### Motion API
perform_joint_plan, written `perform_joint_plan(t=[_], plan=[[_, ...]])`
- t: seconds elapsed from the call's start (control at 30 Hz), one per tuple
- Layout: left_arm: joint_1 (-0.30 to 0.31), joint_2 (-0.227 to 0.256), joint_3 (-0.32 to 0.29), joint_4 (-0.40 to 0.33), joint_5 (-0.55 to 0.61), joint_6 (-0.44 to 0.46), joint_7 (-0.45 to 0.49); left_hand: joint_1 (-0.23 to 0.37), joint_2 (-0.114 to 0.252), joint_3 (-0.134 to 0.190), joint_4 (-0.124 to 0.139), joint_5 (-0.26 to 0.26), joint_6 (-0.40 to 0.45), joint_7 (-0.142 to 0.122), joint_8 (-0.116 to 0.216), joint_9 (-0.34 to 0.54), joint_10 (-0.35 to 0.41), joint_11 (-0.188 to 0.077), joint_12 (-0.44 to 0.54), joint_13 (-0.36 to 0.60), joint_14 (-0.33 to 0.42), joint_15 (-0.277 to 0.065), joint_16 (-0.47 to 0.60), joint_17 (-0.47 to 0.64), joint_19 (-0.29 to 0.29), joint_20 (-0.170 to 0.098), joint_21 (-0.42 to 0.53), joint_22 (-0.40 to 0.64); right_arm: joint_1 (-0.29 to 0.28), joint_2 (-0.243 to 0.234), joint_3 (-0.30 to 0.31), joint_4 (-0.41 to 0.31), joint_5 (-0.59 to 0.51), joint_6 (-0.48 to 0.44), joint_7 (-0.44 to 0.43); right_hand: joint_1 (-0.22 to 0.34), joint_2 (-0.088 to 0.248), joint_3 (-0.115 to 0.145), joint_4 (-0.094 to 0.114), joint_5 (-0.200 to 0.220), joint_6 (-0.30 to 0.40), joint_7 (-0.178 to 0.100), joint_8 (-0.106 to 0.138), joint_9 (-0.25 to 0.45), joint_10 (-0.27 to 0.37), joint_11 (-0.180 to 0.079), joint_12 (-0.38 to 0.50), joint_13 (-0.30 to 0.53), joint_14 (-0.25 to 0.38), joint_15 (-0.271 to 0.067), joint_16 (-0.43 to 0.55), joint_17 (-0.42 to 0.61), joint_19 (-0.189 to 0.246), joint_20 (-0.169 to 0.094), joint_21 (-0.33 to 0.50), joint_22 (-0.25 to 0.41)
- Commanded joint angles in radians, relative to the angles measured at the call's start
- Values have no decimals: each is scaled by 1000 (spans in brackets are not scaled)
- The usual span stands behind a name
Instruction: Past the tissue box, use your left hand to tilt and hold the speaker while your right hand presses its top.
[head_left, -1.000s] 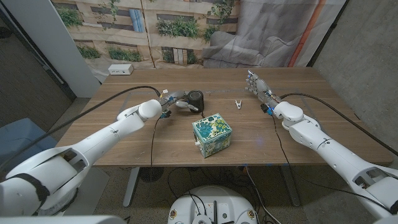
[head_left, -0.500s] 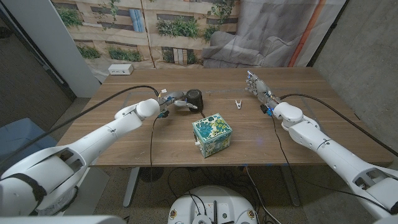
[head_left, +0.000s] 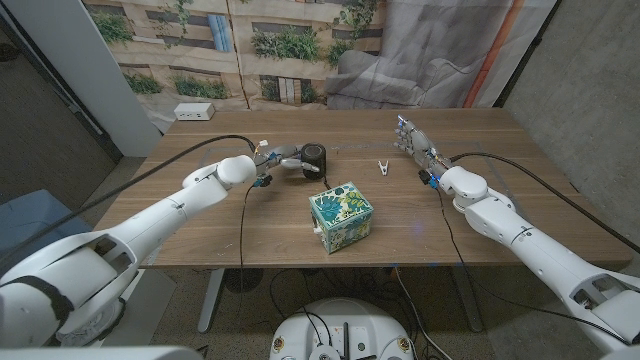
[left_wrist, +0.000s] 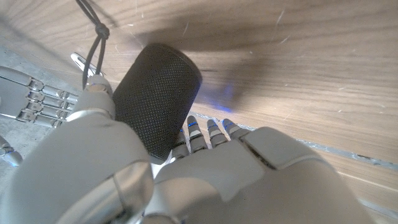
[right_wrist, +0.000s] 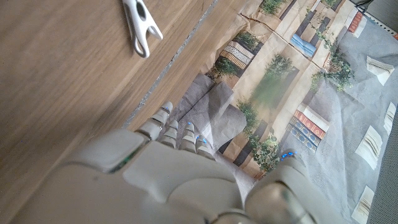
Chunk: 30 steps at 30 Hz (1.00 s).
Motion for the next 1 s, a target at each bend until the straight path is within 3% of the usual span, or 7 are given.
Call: perform_joint_plan(t=[0.03,0.17,0.37,0.63,1.0], plan=[[-24,19,4,-25,-54,18,-132,-19,-15,-9,1,-2,-63,26,0,-1,-69,31,-5,2,-74,22,-7,2,-55,12,-3,2,-21,-8,5,-26,4,-13,-15,-5,-5,-2,0,4,1,-7,-4,1,-3,7,-4,1,-4,3,0,3,2,-4,-2,2],[-22,39,1,-56,-66,40,-164,-32,-16,-10,2,-2,-119,44,-5,-1,-127,46,-7,0,-126,34,-7,2,-90,15,-2,3,-27,-10,7,-34,4,-15,-20,-5,-5,-2,0,4,0,-7,-5,1,-4,8,-5,1,-4,2,0,2,2,-3,-2,2],[6,84,-20,-126,-88,80,-179,-44,-14,-10,4,-2,-158,49,-4,-1,-178,63,-10,-1,-162,45,-7,2,-113,22,-1,3,-36,-10,7,-48,1,-22,-33,-5,-4,-3,-1,4,0,-7,-5,1,-4,8,-5,1,-5,3,-1,2,2,-4,-2,2],[79,155,-73,-222,-98,114,-115,-55,1,-5,9,-1,-148,63,7,-2,-163,65,6,-2,-145,50,7,2,-97,22,10,3,-35,-1,-2,-60,-11,-28,-46,-5,-4,-3,-1,4,0,-7,-5,1,-4,8,-6,1,-5,2,-2,2,2,-3,-2,2],[135,204,-140,-253,-138,102,-61,-62,8,-3,10,-2,-163,70,5,-2,-190,73,1,-2,-162,51,2,2,-103,17,8,3,-24,11,-15,-70,-33,-36,-62,-5,-3,-4,-2,5,2,-7,-5,1,-3,8,-6,2,-4,2,-3,2,2,-3,-2,2]])
